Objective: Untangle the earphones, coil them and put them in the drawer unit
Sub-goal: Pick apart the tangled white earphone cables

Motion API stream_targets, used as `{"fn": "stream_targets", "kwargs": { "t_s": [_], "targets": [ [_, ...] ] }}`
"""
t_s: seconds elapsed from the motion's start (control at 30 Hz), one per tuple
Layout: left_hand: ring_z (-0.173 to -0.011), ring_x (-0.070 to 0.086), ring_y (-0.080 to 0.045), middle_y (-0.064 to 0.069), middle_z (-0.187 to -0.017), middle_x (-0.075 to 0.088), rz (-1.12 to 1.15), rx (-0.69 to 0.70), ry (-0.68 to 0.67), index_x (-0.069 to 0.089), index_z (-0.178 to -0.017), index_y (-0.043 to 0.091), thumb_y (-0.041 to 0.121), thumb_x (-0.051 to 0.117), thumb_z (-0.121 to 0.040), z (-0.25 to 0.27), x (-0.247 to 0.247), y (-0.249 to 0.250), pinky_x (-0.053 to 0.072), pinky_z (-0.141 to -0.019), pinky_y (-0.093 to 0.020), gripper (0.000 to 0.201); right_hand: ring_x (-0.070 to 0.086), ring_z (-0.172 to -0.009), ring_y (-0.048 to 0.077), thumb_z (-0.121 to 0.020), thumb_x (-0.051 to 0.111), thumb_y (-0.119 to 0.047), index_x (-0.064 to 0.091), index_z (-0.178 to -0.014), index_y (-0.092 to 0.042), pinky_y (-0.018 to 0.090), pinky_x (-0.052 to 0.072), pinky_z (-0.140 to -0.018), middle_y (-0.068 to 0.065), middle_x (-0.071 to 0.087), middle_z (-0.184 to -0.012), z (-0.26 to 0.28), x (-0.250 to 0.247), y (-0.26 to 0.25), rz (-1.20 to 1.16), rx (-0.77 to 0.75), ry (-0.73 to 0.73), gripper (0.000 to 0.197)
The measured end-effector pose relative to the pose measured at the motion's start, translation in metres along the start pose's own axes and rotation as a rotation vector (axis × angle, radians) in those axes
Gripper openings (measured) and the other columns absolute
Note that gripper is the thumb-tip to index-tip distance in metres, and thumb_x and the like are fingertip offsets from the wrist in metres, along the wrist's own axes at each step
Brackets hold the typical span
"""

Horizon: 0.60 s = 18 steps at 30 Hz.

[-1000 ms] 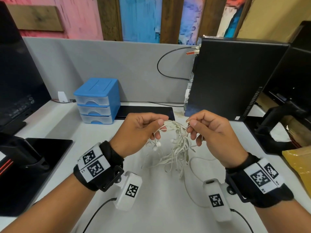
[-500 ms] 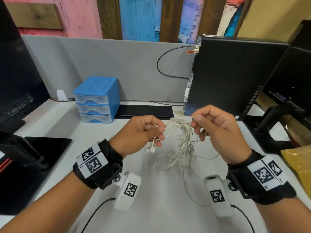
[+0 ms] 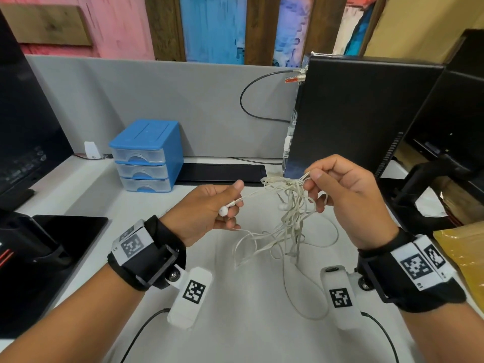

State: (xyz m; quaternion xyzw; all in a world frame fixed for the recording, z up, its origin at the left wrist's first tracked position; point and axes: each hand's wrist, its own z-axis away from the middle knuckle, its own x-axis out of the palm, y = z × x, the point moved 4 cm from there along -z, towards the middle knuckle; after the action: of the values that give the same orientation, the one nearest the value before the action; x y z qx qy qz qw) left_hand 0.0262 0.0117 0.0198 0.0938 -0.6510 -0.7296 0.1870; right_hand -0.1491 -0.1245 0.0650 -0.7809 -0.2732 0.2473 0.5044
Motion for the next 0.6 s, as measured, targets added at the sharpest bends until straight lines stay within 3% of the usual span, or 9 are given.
{"fn": "stream_targets", "kwargs": {
  "t_s": [0.2,0.4,0.5,0.6],
  "targets": [
    [-0.048,0.048,-0.014,0.0,-0.054,0.046,-0.068,0.036,0.012,0.065,-0.073,0.014,0.058,0.05,-0.081,0.005,0.005,0.007,0.057,-0.071,-0.037,0.047,0.055,-0.061,0.017,-0.098,0.049,0.0,0.064,-0.09,-0.008,0.024,0.044,-0.049,0.002,0.065,-0.07,0.001,0.0,-0.003,0.011,-0.005,-0.007,0.019],
    [-0.049,0.053,-0.013,0.001,-0.054,0.052,-0.153,0.181,-0.015,0.059,-0.078,0.002,0.037,0.074,-0.081,0.008,0.008,0.01,0.052,-0.081,-0.048,0.038,0.056,-0.061,0.017,-0.097,0.05,0.0,0.064,-0.091,-0.006,0.024,0.045,-0.049,0.006,0.066,-0.072,0.004,0.003,-0.009,0.013,-0.036,-0.044,0.016],
    [-0.062,0.06,-0.022,-0.001,-0.059,0.063,-0.193,0.194,-0.044,0.066,-0.086,-0.002,0.031,0.074,-0.08,0.009,0.011,0.008,0.046,-0.072,-0.034,0.035,0.056,-0.061,0.017,-0.097,0.05,0.0,0.064,-0.09,-0.007,0.024,0.045,-0.049,0.008,0.066,-0.073,0.007,0.008,-0.012,0.007,-0.054,-0.07,0.017],
    [-0.071,0.061,-0.024,-0.001,-0.061,0.066,-0.198,0.204,-0.058,0.074,-0.083,0.014,0.03,0.068,-0.082,0.011,0.014,0.009,0.046,-0.068,-0.02,0.018,0.056,-0.061,0.017,-0.097,0.05,0.0,0.064,-0.089,-0.009,0.023,0.045,-0.049,0.007,0.066,-0.073,0.008,0.011,-0.012,0.005,-0.056,-0.085,0.018]
  ]
}}
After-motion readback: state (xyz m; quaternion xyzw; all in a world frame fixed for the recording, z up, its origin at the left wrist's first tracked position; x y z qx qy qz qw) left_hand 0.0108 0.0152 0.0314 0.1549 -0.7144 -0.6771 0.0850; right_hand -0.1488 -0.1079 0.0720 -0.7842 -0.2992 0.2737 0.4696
